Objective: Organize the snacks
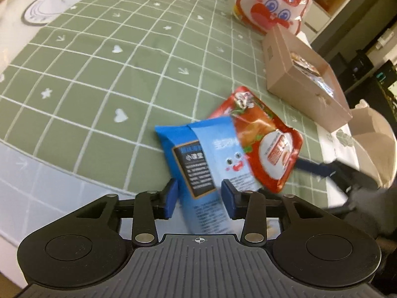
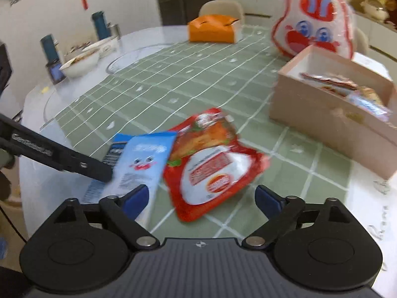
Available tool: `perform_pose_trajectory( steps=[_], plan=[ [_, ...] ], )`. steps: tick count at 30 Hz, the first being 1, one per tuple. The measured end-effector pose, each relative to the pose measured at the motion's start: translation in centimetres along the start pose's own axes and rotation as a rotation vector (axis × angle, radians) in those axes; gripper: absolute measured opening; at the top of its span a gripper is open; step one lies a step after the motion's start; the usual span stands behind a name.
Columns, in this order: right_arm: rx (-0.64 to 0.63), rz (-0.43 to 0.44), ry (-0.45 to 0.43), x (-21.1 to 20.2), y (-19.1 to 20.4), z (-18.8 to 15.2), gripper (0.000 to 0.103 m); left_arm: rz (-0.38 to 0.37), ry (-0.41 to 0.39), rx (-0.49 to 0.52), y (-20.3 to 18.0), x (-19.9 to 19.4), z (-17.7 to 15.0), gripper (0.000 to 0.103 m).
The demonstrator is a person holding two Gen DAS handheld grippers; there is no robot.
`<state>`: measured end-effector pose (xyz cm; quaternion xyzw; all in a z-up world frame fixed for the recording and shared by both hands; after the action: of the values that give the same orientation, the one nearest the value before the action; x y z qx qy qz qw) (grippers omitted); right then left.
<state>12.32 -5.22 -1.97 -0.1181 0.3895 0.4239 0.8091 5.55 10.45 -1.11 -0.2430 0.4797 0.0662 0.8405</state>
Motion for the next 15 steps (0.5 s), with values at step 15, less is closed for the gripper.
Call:
perform_pose_trajectory(
  steps=[15],
  plan=[
    [-0.071,-0.063,0.004,-1.2,-1.0,-0.6,0.086,0.179,0.019,0.256,-5.7,3.3,0.6,0.088]
  ],
)
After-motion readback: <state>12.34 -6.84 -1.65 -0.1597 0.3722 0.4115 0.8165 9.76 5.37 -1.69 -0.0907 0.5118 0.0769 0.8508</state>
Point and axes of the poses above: each gripper's, at about its wrist camera, not at the fingertips, and x roughly the way its jaws point, y to its left, z to its top, the point moved 4 cm from there along x, roughly the way its jaws point
